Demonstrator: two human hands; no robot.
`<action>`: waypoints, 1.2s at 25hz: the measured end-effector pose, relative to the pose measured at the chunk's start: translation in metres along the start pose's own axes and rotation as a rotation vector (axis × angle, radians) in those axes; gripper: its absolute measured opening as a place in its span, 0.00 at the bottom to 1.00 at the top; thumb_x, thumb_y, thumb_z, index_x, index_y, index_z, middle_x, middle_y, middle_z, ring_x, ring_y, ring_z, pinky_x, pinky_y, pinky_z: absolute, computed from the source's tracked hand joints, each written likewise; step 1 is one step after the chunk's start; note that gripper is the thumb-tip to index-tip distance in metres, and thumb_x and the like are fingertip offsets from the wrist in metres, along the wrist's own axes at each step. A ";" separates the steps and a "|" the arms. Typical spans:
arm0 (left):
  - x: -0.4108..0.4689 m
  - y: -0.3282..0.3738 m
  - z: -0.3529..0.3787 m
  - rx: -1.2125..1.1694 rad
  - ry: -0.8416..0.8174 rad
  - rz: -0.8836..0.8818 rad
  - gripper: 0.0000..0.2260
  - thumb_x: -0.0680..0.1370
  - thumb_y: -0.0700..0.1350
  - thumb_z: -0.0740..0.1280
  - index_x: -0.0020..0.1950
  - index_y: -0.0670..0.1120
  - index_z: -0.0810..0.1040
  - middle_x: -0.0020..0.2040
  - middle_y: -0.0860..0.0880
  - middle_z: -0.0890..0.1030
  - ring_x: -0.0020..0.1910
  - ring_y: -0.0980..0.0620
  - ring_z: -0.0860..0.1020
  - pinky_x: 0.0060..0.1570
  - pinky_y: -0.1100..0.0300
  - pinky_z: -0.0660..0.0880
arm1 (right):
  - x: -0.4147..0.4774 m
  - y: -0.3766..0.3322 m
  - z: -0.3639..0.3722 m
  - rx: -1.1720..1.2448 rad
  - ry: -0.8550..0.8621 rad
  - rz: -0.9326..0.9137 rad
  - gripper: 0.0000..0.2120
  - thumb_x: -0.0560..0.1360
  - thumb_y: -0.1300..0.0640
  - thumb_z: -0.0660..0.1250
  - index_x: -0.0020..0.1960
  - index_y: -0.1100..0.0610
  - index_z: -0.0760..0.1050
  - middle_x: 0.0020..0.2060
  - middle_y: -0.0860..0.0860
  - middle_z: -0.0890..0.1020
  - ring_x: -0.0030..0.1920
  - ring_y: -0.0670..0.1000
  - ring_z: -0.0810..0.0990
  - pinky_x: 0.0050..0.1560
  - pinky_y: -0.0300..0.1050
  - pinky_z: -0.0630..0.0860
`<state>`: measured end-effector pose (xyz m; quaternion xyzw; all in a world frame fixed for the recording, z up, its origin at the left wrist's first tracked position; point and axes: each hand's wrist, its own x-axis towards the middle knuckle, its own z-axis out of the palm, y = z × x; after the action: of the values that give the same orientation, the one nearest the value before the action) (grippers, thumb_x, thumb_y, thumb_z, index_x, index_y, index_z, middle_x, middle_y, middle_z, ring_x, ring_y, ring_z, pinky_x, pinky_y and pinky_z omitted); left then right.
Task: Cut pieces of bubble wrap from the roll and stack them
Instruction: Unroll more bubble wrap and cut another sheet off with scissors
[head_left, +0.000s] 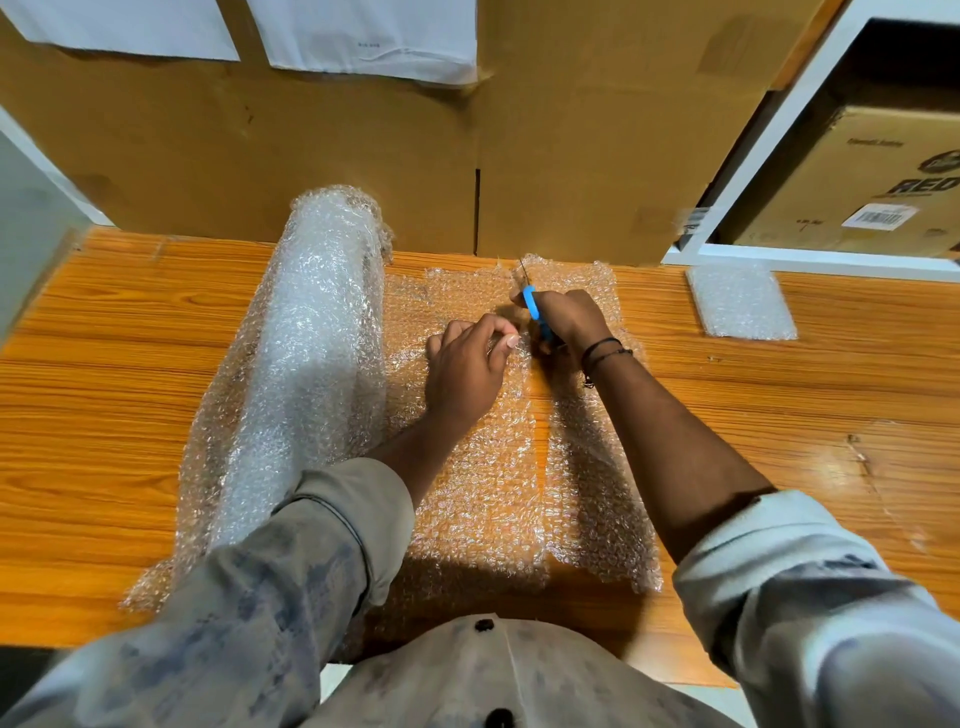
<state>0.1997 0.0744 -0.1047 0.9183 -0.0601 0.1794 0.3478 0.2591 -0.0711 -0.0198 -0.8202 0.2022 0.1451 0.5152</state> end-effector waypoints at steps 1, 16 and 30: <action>0.001 -0.001 0.000 0.000 -0.005 -0.002 0.04 0.84 0.54 0.63 0.56 0.56 0.76 0.50 0.57 0.83 0.53 0.51 0.75 0.52 0.53 0.61 | 0.004 -0.001 -0.001 -0.048 0.012 -0.009 0.12 0.75 0.53 0.70 0.42 0.62 0.78 0.34 0.57 0.81 0.28 0.55 0.77 0.30 0.42 0.72; 0.001 0.002 -0.003 0.100 -0.061 -0.036 0.04 0.83 0.50 0.65 0.57 0.55 0.75 0.52 0.54 0.83 0.57 0.48 0.74 0.53 0.52 0.61 | -0.046 0.035 -0.018 -0.043 0.072 -0.114 0.05 0.79 0.59 0.68 0.49 0.57 0.72 0.36 0.54 0.83 0.31 0.55 0.83 0.22 0.37 0.68; -0.002 0.028 -0.005 0.200 -0.215 -0.004 0.12 0.79 0.61 0.67 0.57 0.55 0.79 0.63 0.56 0.79 0.64 0.47 0.73 0.58 0.50 0.62 | -0.115 0.122 -0.078 -0.403 0.385 -0.392 0.10 0.75 0.53 0.74 0.50 0.58 0.79 0.42 0.58 0.85 0.42 0.61 0.83 0.41 0.53 0.80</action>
<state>0.1892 0.0566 -0.0842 0.9623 -0.0769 0.0844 0.2467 0.1015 -0.1681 -0.0310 -0.9411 0.1016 -0.0772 0.3132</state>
